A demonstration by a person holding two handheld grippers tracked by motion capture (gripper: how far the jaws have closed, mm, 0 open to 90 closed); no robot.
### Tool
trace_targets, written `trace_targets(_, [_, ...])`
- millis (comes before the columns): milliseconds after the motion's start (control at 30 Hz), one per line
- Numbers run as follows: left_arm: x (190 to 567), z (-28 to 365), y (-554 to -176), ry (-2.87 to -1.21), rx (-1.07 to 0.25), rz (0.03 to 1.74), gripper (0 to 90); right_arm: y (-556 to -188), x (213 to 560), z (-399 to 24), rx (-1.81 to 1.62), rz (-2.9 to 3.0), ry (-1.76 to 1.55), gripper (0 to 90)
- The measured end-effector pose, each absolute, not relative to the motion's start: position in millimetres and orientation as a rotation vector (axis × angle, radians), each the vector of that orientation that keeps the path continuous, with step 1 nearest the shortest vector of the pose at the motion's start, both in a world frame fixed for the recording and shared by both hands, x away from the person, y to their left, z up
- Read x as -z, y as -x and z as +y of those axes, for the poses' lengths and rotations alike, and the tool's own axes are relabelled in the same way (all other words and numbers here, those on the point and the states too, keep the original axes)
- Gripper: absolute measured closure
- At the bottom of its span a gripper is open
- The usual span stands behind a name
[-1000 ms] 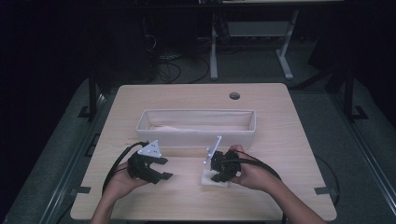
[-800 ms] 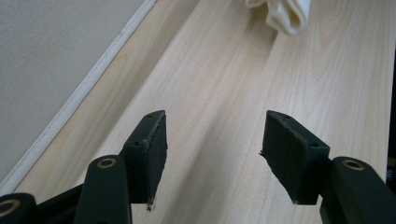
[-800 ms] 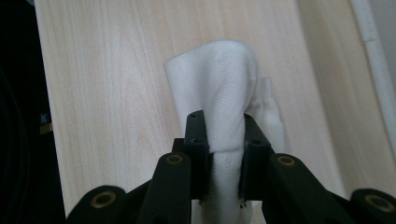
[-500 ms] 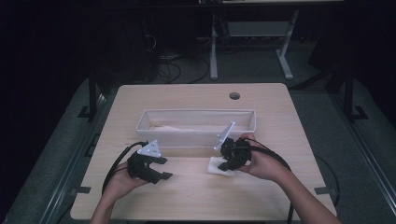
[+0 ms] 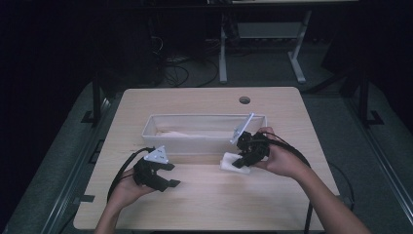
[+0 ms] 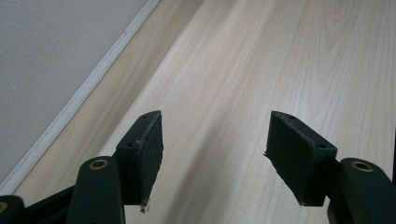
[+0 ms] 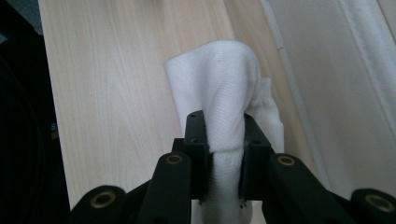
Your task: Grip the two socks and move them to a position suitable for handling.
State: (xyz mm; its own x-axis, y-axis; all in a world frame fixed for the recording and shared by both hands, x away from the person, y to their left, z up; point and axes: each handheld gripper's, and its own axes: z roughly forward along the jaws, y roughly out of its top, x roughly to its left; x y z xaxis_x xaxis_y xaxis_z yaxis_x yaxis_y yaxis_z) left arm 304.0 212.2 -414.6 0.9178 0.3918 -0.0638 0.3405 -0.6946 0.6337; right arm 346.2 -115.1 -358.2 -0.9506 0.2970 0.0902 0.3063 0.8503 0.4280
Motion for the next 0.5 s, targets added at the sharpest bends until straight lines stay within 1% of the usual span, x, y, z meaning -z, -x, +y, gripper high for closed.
trace_targets(500, [416,211,-305,-2.403,-0.090,0.515,34.4,-361,334,-133,0.709,-3.006,0.541,76.8])
